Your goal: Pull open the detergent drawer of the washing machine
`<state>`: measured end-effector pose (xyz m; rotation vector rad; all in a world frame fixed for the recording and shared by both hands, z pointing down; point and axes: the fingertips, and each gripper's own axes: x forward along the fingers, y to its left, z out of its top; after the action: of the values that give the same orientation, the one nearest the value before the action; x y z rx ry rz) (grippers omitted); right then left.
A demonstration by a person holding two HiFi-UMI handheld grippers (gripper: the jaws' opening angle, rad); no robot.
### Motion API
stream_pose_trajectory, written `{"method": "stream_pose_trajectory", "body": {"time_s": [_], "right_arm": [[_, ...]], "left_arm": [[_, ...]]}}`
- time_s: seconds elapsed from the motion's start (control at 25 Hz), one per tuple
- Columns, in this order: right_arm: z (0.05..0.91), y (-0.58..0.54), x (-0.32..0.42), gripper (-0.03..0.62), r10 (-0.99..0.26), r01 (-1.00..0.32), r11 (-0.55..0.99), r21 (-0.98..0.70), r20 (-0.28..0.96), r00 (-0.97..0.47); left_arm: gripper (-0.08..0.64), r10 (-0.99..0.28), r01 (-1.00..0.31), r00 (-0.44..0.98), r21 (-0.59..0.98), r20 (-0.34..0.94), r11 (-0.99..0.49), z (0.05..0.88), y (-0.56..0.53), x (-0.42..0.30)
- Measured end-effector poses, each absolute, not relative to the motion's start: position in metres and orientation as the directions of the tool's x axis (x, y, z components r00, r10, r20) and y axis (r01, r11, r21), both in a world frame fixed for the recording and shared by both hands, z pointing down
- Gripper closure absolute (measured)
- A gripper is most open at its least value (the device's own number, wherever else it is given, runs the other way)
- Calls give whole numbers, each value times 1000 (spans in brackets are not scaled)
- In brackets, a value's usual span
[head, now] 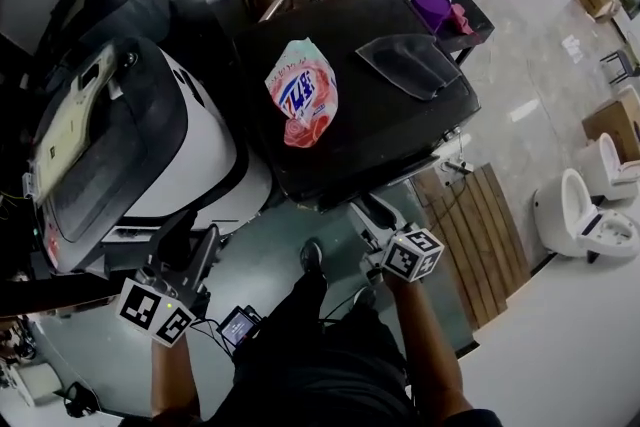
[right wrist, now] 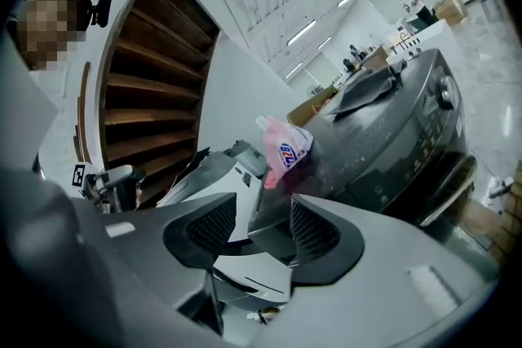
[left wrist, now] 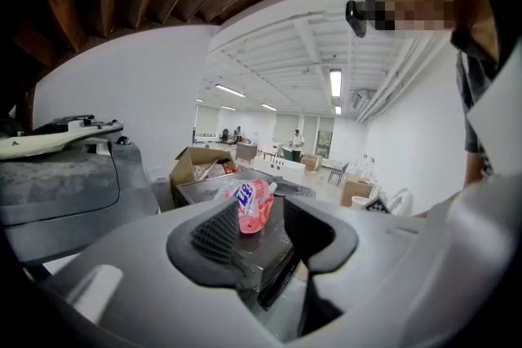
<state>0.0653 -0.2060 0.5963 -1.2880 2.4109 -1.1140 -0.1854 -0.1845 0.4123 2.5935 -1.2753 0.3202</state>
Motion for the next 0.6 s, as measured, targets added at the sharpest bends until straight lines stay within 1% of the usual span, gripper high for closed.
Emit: {"method": "stream_pose_trajectory", "body": {"time_s": [0.16, 0.44, 0.6], "right_arm": [[639, -217, 58, 387, -769, -585, 309, -750, 165, -618], [714, -236, 46, 360, -773, -472, 205, -858, 153, -615], [740, -241, 30, 334, -745, -413, 222, -883, 120, -656]], "left_arm": [[380, -748, -807, 582, 111, 321, -580, 423, -188, -194], [381, -736, -819, 558, 108, 383, -564, 446, -194, -209], [380, -733, -827, 541, 99, 412, -554, 451, -200, -216]]}}
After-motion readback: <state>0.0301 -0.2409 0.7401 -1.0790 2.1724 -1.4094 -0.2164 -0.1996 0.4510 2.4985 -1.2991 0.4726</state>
